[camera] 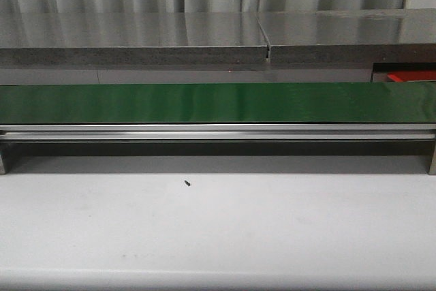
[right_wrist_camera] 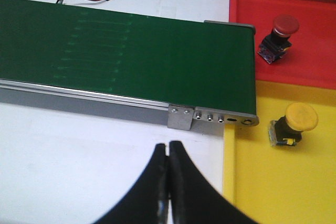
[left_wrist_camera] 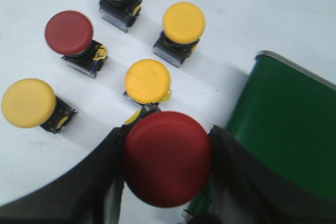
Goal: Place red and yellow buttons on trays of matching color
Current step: 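Close the left gripper around the red push-button, then lower the red button onto the belt and open the left gripper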
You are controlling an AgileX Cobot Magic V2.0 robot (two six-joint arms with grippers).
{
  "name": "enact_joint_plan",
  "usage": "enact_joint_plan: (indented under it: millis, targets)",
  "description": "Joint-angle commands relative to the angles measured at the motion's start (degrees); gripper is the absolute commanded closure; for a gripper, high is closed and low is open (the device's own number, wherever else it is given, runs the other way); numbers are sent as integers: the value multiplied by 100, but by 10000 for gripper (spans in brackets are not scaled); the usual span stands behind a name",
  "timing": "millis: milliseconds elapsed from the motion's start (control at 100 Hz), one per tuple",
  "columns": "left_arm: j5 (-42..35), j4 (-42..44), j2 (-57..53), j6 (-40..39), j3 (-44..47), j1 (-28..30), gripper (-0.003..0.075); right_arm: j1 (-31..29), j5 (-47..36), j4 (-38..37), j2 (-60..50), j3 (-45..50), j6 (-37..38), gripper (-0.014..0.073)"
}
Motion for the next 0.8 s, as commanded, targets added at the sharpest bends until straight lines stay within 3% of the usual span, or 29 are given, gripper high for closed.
enact_joint_plan:
  millis: [0,270,790]
  targets:
    - [-37,-101,-344,19,-330,-240,626,1,-347,100,-36,-147,-51,711]
    - [-76,-111,-314,32,-527,-899,626,1,-347,100,-36,-147,-51,711]
    - [-125,-476,319,32,-527,-1105,621,1,-347,100,-36,-147,-51,711]
